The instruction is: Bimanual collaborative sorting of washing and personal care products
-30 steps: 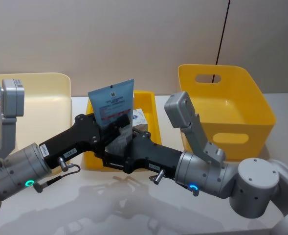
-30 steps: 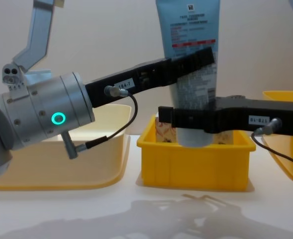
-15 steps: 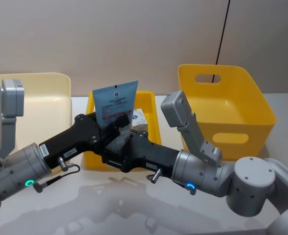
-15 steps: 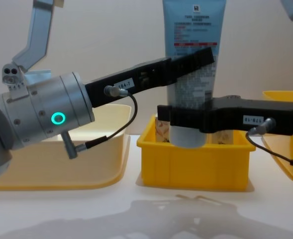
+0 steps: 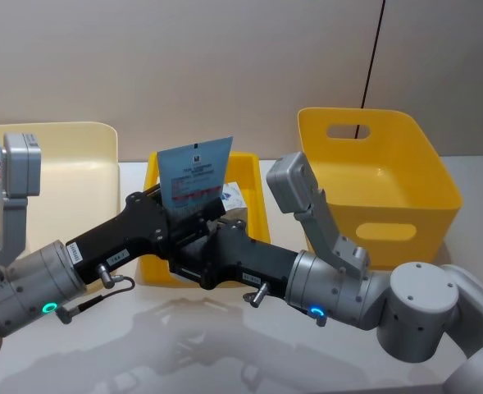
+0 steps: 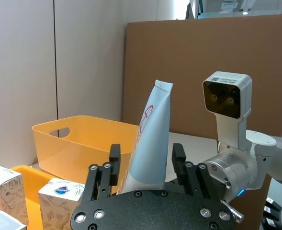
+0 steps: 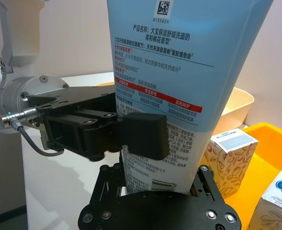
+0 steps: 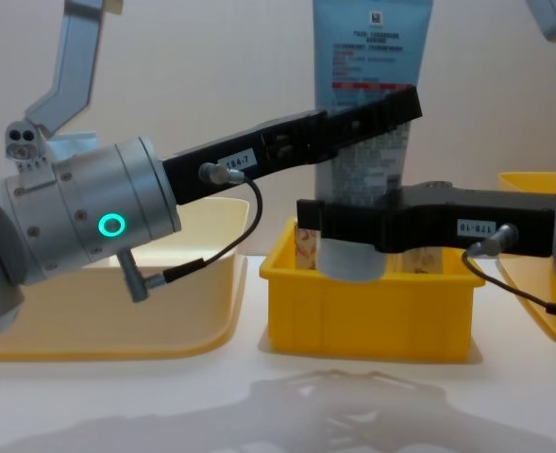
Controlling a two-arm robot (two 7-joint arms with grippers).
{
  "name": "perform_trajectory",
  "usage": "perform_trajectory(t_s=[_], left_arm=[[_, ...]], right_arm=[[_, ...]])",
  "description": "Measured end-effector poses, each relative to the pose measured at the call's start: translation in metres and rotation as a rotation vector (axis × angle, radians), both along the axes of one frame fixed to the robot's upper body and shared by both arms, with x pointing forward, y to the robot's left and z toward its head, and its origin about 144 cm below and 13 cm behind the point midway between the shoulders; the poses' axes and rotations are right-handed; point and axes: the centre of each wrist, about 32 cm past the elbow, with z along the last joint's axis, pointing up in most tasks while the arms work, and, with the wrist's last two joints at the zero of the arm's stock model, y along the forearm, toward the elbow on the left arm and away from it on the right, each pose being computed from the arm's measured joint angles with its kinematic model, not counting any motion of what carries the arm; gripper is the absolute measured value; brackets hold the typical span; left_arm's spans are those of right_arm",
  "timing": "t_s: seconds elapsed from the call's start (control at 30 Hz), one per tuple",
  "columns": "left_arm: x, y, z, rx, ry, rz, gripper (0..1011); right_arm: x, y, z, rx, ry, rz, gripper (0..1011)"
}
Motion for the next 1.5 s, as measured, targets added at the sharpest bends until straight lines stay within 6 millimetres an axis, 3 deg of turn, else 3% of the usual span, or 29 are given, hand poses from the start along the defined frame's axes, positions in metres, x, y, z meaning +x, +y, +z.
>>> perform_trajectory(t_s=[0.4,0.67,1.2,1.5], left_arm=[[0.0,0.0,0.0,0.0,0.0,0.001,1000],[0.0,0.0,0.0,-0.001,0.0,0.001,1003],[0.0,0.0,0.0,0.0,0.0,0.002,1003],[0.0,0.0,0.0,0.0,0.0,0.002,1003]], right_arm=[[-0.002,-0.002,0.0,0.0,-0.004,-0.006,549],[-0.009,-0.012,0.001,0.008,-0.021,-0.063,549],[-0.034,-0.053,0.009,0.011,-0.084,-0.281,549],[-0.038,-0.071,0.017,-0.002,-0.153,-0.41,549]])
